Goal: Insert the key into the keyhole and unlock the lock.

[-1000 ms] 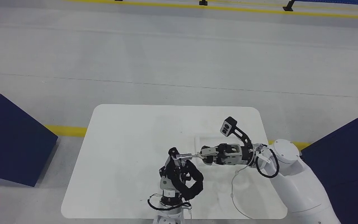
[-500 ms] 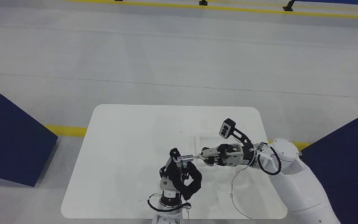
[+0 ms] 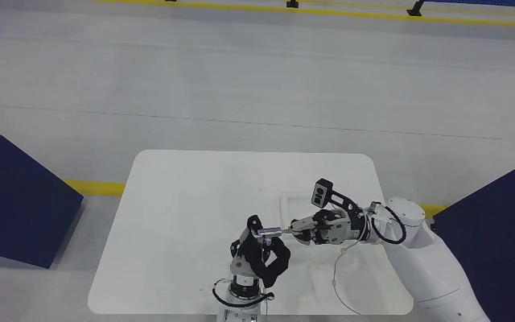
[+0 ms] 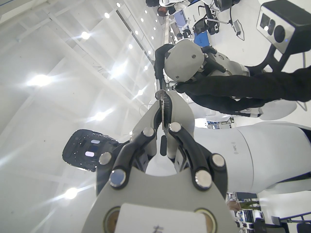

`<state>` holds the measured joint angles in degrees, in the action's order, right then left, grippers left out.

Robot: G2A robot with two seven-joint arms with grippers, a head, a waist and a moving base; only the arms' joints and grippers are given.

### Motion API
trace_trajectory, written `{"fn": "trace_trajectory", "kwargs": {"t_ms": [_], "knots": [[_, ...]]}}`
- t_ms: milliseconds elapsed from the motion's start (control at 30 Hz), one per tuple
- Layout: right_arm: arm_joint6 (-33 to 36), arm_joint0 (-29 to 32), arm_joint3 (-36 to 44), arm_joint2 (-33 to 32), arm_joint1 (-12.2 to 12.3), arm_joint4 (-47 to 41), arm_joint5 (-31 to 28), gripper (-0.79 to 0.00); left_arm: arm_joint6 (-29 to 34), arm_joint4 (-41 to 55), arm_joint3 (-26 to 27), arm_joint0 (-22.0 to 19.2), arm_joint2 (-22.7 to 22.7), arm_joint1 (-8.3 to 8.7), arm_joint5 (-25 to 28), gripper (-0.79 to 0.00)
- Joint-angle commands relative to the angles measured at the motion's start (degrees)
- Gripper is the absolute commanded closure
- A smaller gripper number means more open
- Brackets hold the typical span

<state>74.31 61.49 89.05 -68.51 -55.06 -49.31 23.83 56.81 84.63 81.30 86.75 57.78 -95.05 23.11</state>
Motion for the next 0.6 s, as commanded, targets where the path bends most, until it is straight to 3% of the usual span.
{"fn": "trace_trajectory", "kwargs": {"t_ms": [0,167,400,567], "knots": [[0.0,0.0,0.0,0.0,0.0,0.0,0.0,0.000,0.0,0.0,0.0,0.0,0.0,0.00,0.0,0.000],[-1.3,0.4,0.2,-0.1,-0.1,-0.4,-0.2,0.000,0.0,0.0,0.0,0.0,0.0,0.00,0.0,0.000],[-1.7,0.1,-0.3,-0.4,0.1,-5.0,7.8,0.000,0.0,0.0,0.0,0.0,0.0,0.00,0.0,0.000],[-3.3,-0.5,-0.2,1.5,0.5,-8.0,9.4,0.000,0.0,0.0,0.0,0.0,0.0,0.00,0.0,0.000]]}}
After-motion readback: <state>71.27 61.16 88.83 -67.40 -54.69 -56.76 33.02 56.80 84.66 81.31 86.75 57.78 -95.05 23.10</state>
